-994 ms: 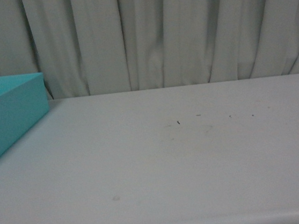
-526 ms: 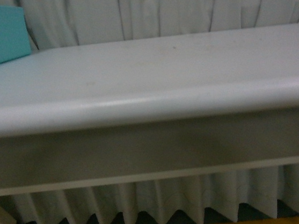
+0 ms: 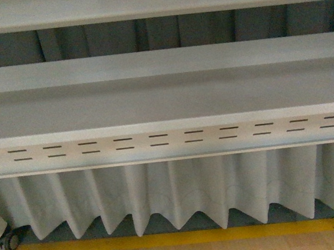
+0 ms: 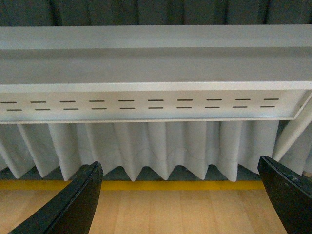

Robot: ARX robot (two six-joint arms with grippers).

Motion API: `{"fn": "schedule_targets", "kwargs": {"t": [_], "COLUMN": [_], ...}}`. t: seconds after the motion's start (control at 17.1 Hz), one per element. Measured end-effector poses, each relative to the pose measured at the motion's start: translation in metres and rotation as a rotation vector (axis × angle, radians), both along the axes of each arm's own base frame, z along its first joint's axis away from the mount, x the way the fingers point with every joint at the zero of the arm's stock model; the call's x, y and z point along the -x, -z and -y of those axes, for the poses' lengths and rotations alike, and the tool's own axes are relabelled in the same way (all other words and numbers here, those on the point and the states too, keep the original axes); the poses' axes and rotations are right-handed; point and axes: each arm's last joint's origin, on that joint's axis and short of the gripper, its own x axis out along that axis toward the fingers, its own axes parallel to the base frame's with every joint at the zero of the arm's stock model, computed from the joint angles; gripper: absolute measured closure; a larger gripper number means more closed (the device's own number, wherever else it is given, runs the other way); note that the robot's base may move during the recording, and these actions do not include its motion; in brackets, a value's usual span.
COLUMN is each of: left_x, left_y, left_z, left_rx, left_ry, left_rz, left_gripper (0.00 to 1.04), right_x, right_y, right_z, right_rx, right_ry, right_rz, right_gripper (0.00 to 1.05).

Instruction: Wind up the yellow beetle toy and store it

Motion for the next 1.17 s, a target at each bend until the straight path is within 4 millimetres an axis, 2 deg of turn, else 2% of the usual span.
{"fn": "schedule_targets", "kwargs": {"t": [1.17], "left_x": [0.0], "left_y": [-0.0003], "left_z": [0.0], "left_rx": [0.0], "left_ry": [0.002], "left_rz": [0.003], "left_gripper": [0.07], "right_x": [0.0], "right_y": [0.0], "right_z": [0.0], "right_rx": [0.0], "right_ry": [0.001], "right_rz": [0.0], "right_gripper": [0.07]}}
